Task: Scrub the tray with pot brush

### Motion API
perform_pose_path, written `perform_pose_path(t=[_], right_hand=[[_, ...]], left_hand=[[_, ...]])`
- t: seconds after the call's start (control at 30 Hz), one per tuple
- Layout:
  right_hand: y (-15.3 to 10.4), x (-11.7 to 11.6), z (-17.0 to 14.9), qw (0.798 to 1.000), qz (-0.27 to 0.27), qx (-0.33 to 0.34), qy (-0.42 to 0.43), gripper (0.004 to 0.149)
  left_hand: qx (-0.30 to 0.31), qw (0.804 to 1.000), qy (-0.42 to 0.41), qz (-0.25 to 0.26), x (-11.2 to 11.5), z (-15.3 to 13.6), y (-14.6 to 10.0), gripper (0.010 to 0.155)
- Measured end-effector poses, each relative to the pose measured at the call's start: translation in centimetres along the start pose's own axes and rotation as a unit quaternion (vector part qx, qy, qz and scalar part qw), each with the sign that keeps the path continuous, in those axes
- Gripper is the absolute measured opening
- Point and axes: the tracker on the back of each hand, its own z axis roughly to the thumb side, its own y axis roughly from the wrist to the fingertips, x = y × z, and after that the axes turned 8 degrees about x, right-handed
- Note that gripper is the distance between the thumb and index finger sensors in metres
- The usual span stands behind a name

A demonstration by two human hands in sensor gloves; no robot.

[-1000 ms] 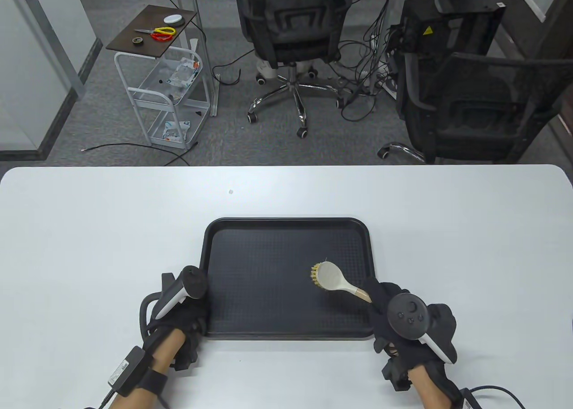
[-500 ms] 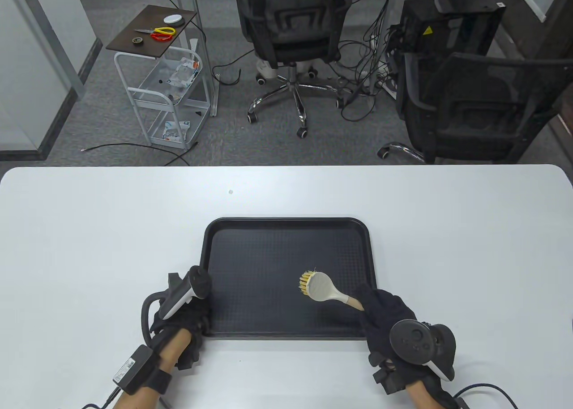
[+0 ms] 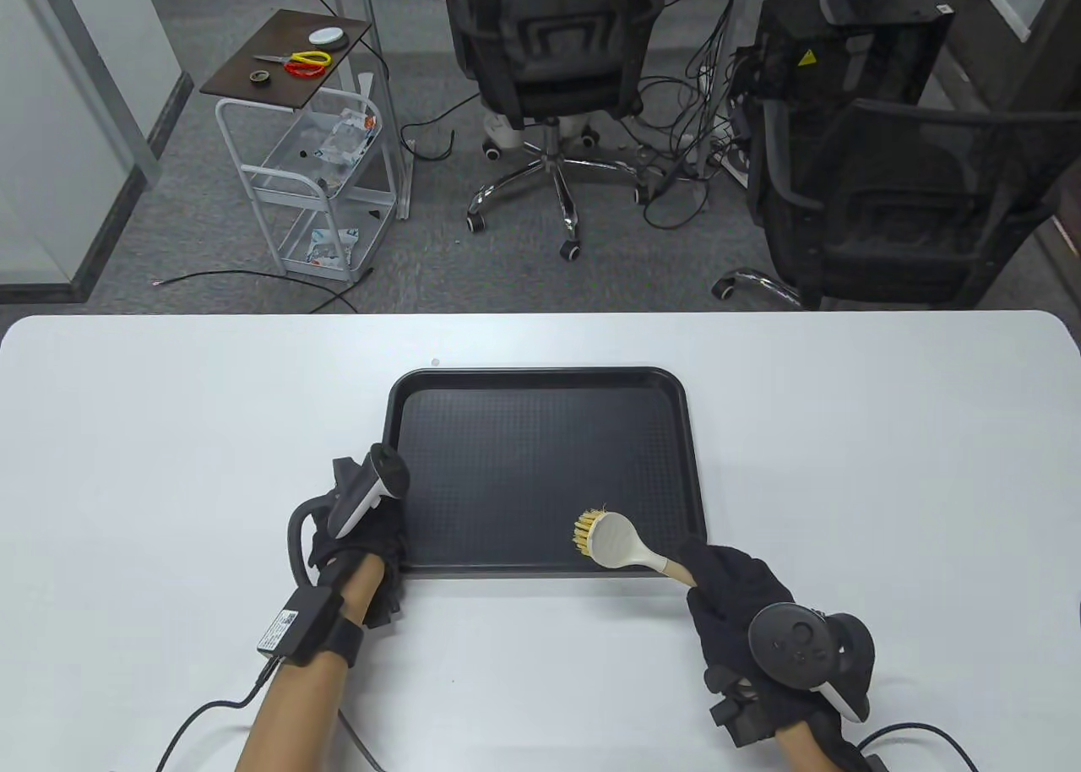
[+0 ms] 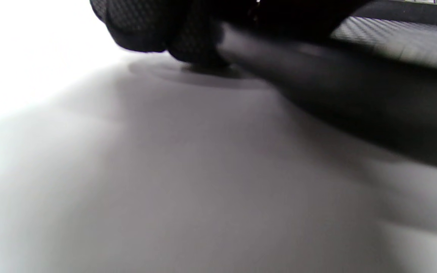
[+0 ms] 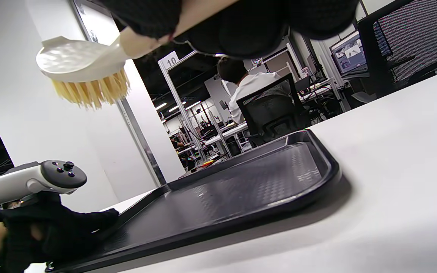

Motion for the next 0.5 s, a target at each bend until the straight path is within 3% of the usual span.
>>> perform_pose_path(t=[0.13,0.27,0.4,0.5], right_hand=[[0.1,0.0,-0.2,1.0,0.003,-0.006,0.005,0.055],[0.0,0.1,-0.1,1.0,0.005,-0.003,0.005,0.055],[0.0,0.0,-0.2,1.0,0.009,-0.004,0.009,0.054],[0.1,-0.2,-0.2,1.0,0.017,-0.004,0.006,0.055]], left_hand=[[0.004,0.999,-0.039,0.001,-0.4,-0.2,1.4,0.069],[0.012,0.999,-0.048,0.014,-0.3,-0.5,1.0,0.071],[0.051,0.997,-0.051,0.006,-1.0,-0.9,-1.0,0.084],[0.142,0.983,-0.102,0.061,-2.4,-0.7,-4.9,0.084]])
